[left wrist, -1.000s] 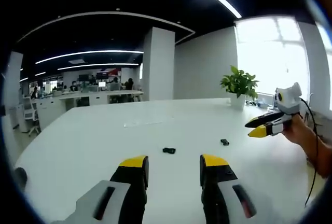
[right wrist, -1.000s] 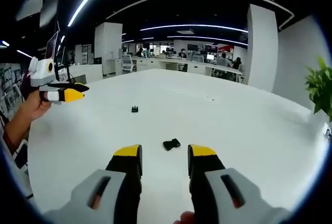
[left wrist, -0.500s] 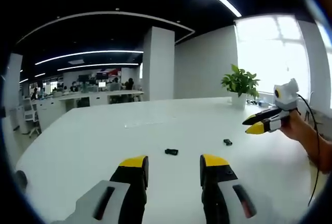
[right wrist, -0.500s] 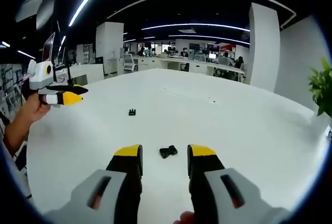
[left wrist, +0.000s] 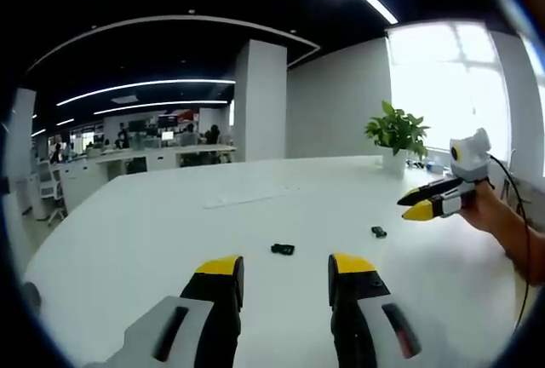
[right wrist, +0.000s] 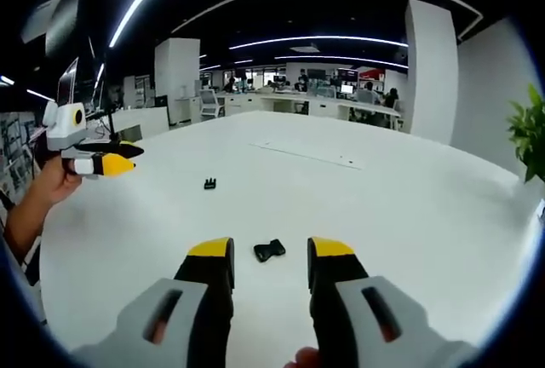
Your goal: Snap the two parts of the plastic buckle together until the buckle closes and remains connected.
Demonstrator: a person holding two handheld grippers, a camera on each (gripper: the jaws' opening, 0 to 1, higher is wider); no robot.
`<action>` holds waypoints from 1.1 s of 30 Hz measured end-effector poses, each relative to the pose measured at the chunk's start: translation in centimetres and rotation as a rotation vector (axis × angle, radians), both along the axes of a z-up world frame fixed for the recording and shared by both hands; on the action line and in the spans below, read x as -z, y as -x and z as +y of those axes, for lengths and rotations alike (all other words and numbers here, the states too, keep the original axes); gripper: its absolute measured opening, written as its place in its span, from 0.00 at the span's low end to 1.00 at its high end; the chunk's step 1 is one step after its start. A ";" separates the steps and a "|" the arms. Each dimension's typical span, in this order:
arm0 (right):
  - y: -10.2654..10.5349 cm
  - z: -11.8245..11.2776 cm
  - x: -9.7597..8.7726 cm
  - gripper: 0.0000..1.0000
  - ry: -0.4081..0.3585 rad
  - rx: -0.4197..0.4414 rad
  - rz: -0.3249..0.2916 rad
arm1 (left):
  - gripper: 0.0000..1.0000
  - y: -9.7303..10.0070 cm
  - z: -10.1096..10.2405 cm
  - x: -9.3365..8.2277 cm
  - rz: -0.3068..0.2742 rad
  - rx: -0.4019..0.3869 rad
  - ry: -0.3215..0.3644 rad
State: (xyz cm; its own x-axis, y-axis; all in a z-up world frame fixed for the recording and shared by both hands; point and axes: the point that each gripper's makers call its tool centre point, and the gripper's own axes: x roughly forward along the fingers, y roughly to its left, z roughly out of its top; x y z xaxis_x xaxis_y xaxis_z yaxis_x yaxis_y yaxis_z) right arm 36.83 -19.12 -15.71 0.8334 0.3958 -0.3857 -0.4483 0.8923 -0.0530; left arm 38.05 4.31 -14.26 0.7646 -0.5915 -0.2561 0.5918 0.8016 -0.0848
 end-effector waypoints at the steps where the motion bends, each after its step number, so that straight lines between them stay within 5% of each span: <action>1: 0.0 0.0 0.1 0.34 0.000 0.001 0.001 | 0.40 -0.1 -0.1 0.0 0.001 0.001 -0.001; 33: -0.5 0.1 1.3 0.34 0.031 0.001 0.012 | 0.39 -3.0 -2.1 2.1 0.041 0.008 -0.042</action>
